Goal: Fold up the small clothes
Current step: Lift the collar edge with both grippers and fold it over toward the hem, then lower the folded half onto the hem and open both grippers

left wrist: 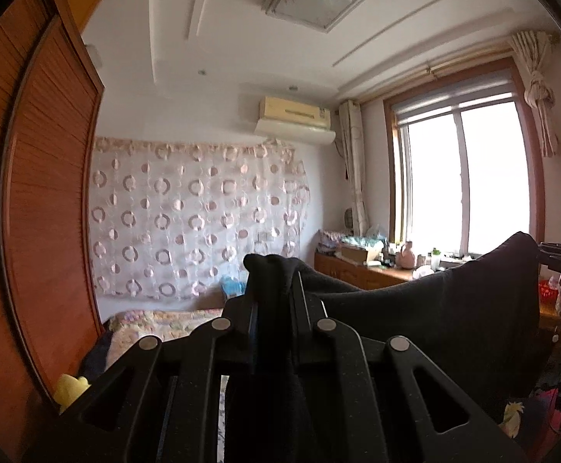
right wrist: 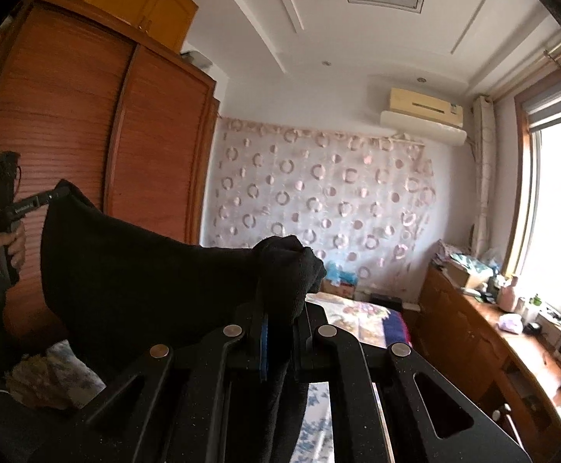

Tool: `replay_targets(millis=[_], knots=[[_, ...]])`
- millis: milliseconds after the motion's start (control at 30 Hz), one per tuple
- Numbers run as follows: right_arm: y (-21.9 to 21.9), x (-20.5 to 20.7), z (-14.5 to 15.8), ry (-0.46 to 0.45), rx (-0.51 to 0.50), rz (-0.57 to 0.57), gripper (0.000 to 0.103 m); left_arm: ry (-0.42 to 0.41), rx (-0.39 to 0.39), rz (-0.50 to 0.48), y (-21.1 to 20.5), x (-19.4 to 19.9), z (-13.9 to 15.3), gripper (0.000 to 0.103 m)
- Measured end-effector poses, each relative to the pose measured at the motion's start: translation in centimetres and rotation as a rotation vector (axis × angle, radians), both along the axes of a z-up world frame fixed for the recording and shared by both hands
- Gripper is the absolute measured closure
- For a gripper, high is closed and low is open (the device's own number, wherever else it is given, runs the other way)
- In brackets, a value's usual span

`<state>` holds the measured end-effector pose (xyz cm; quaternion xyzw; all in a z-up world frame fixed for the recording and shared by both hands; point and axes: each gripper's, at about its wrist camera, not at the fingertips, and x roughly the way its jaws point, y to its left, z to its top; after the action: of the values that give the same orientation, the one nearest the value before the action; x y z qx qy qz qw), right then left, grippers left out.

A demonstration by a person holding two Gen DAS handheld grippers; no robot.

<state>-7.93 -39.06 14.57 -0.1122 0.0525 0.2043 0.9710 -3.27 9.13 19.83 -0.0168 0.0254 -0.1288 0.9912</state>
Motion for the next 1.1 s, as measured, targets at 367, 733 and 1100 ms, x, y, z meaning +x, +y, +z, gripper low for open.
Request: replay_targets(millis=[367,733,1100], knots=[[2.4,10.3,-4.0,0.160,-0.028,-0.096,0.095,0.205,0.047,0.041,-3.4,12.3,-7.7,0.090],[5.6,24.2,-5.5,0.370,-0.091,-0.181,0.095,0.402,0.107,0.062,-6.5,24.5,-14.7,0.090],[6.3,32.3,-4.4,0.492,-0.102,-0.199,0.095,0.521,0.157,0.071,-8.2,31.1,-18.6,0.090]])
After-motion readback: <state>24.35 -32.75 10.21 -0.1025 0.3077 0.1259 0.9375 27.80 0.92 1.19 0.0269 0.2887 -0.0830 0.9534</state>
